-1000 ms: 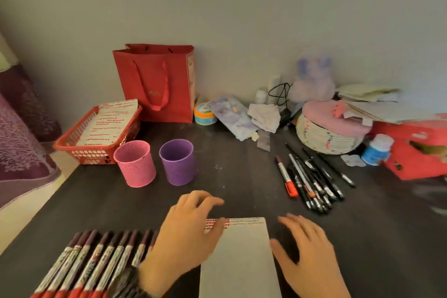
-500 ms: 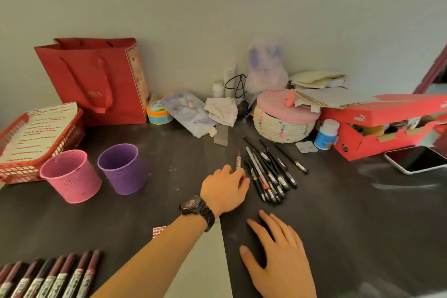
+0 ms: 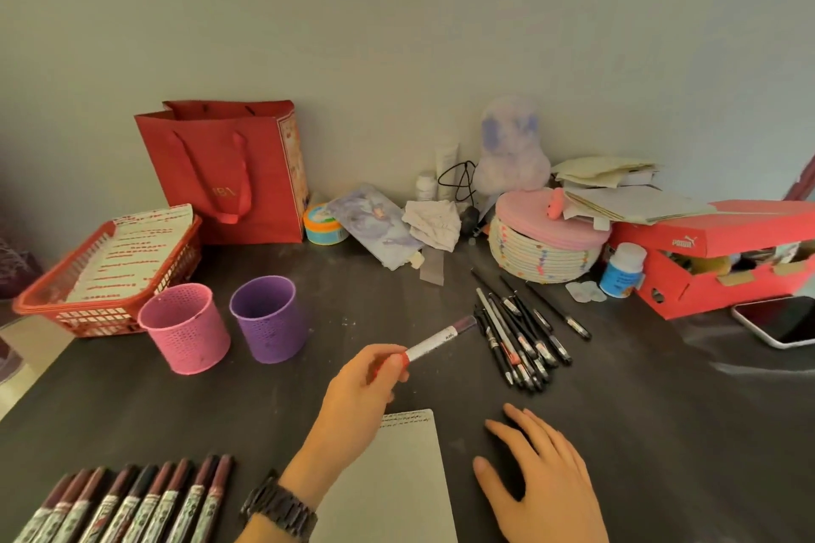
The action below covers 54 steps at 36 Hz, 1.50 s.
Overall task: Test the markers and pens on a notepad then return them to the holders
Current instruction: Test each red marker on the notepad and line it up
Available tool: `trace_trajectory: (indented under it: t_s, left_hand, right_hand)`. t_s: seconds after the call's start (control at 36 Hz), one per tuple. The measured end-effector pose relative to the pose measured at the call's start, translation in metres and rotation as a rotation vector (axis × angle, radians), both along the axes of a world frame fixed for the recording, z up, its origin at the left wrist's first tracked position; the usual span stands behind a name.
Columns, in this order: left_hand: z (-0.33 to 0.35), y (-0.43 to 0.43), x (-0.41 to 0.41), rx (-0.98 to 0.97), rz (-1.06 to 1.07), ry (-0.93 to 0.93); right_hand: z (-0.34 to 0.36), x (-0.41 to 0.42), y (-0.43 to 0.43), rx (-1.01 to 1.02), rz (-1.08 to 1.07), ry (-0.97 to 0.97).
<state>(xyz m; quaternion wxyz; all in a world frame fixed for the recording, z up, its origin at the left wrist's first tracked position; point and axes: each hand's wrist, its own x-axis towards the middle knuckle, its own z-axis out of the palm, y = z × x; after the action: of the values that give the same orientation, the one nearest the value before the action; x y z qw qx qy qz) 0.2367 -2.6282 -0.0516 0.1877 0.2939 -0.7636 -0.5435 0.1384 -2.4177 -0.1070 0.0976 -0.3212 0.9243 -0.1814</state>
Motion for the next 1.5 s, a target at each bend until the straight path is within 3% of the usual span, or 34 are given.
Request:
trace_trajectory:
  t_s: [0.11,0.17,0.33,0.42,0.53,0.64,0.78,0.89,1.03,1.22,1.31,1.39,1.5]
  left_hand:
    - [0.001,0.02,0.039,0.213,0.051,0.098]
    - [-0.001,0.03,0.053,0.274,0.076,0.09]
    - [-0.005,0.052,0.074,0.402,0.09,0.006]
    - [-0.005,0.06,0.08,0.336,0.049,-0.051]
    - [-0.005,0.067,0.085,0.254,0.04,-0.101]
    - [-0.005,0.072,0.089,0.079,0.061,-0.171]
    - [-0.012,0.079,0.094,-0.162,0.065,-0.287]
    - [-0.023,0.083,0.094,-0.321,0.137,-0.32]
    - [-0.023,0.088,0.096,-0.448,0.109,-0.347]
    - [-0.014,0.095,0.098,-0.452,0.111,-0.4]
    - [-0.008,0.096,0.1,-0.35,0.078,-0.385]
    - [-0.009,0.085,0.116,-0.102,-0.011,-0.386]
    - [-0.023,0.049,0.145,0.038,0.236,-0.303]
  right_hand:
    - [0.009,0.005,-0.002,-0.006,-0.009,-0.006]
    - [0.018,0.012,-0.004,-0.108,-0.044,-0.086]
    - [0.049,0.043,-0.018,-0.685,-0.065,-0.666]
    - [0.061,0.055,-0.033,-0.828,-0.155,-0.888]
    - [0.059,0.081,-0.042,-1.027,-0.228,-0.883]
    - [0.053,0.104,-0.049,-1.248,-0.368,-0.995]
    - [0.056,0.116,-0.055,-1.517,-0.499,-1.388]
    - [0.056,0.113,-0.057,-1.587,-0.668,-1.56]
    - [0.058,0.106,-0.054,-1.5,-0.68,-1.59]
    - [0.064,0.098,-0.053,-1.434,-0.496,-1.624]
    - [0.063,0.096,-0.052,-1.43,-0.365,-1.637]
    - [0.066,0.072,-0.041,-1.478,-0.223,-1.604]
    - [0.071,0.015,-0.017,-1.652,-0.142,-1.509]
